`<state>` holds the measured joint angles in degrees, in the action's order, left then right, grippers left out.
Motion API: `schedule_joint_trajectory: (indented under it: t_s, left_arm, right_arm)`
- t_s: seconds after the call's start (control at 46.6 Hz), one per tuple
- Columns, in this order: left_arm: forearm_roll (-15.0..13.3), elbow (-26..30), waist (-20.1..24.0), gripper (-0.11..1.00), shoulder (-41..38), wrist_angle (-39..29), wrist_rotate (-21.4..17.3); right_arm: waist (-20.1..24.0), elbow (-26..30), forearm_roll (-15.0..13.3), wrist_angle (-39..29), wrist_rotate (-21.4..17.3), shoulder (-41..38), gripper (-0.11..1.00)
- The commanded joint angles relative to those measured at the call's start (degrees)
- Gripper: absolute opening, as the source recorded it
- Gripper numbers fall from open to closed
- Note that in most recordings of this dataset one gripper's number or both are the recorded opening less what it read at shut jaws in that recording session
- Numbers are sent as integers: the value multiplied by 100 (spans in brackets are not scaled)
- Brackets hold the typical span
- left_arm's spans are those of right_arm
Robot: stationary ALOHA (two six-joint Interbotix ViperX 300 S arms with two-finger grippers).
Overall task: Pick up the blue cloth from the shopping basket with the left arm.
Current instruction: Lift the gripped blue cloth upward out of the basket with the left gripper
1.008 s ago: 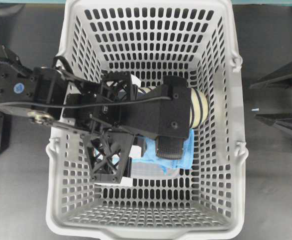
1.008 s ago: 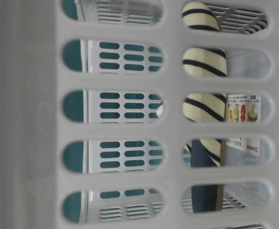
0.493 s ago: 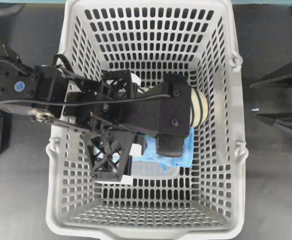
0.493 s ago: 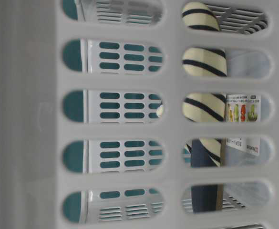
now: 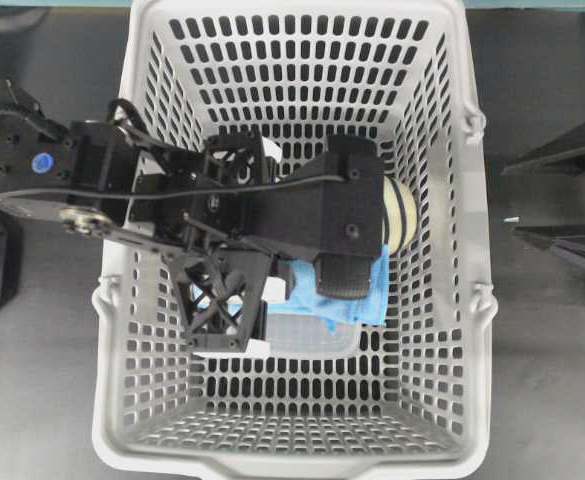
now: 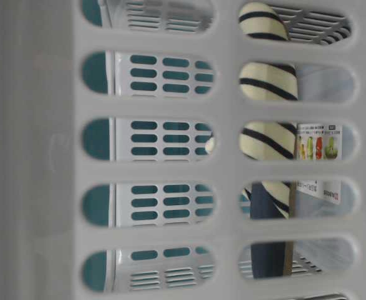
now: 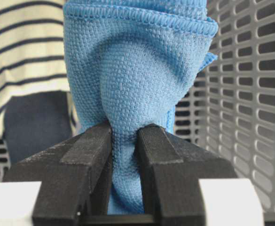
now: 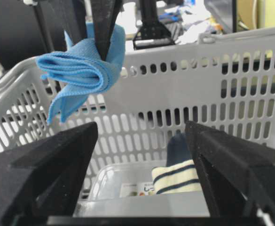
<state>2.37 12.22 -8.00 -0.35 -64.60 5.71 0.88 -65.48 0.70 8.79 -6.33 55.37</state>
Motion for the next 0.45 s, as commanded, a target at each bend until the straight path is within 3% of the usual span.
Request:
schedule_joint_trajectory:
  t_s: [0.0, 0.429]
  left_arm:
    - [18, 123, 62, 13, 158, 18, 9]
    - [18, 114, 88, 13, 158, 18, 9]
  right_arm:
    - [9, 53, 18, 97, -9, -26, 73]
    - [35, -9, 18, 255, -9, -26, 73]
